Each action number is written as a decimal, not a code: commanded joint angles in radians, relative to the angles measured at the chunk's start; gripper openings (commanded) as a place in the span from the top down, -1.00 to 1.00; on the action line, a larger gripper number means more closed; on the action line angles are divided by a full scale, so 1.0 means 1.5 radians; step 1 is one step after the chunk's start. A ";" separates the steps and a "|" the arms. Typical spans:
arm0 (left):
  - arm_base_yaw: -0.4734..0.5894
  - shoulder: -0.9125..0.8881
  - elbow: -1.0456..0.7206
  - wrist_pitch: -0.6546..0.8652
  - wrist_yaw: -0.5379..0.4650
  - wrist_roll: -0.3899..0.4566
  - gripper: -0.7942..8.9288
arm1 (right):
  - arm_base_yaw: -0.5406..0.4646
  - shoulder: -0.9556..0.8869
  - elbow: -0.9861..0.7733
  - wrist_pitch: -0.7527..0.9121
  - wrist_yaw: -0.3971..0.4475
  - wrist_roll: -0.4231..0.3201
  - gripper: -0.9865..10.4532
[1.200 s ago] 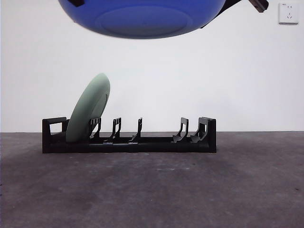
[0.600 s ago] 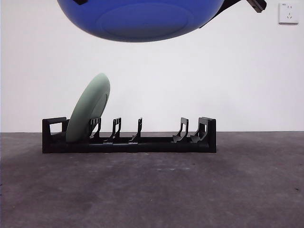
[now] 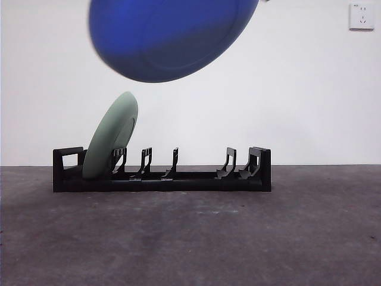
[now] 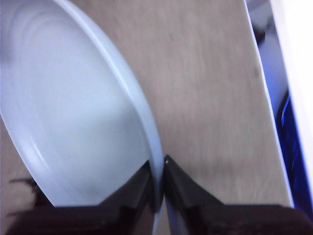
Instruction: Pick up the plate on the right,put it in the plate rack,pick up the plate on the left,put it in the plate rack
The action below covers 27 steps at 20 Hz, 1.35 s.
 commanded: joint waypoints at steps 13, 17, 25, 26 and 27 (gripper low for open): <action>0.292 0.131 0.001 0.411 0.273 -0.363 0.85 | 0.003 -0.206 -0.002 -0.125 0.031 -0.023 -0.12; 0.318 0.210 0.001 0.491 0.270 -0.392 0.85 | 0.003 -0.213 -0.002 -0.161 0.031 -0.023 -0.12; 0.359 0.336 0.001 0.609 0.247 -0.414 0.85 | 0.003 -0.213 -0.002 -0.179 0.031 -0.023 -0.11; 0.365 0.349 0.001 0.618 0.247 -0.414 0.85 | 0.003 -0.213 -0.002 -0.179 0.031 -0.023 -0.11; 0.370 0.362 0.001 0.623 0.247 -0.414 0.85 | 0.003 -0.213 -0.002 -0.178 0.031 -0.023 -0.11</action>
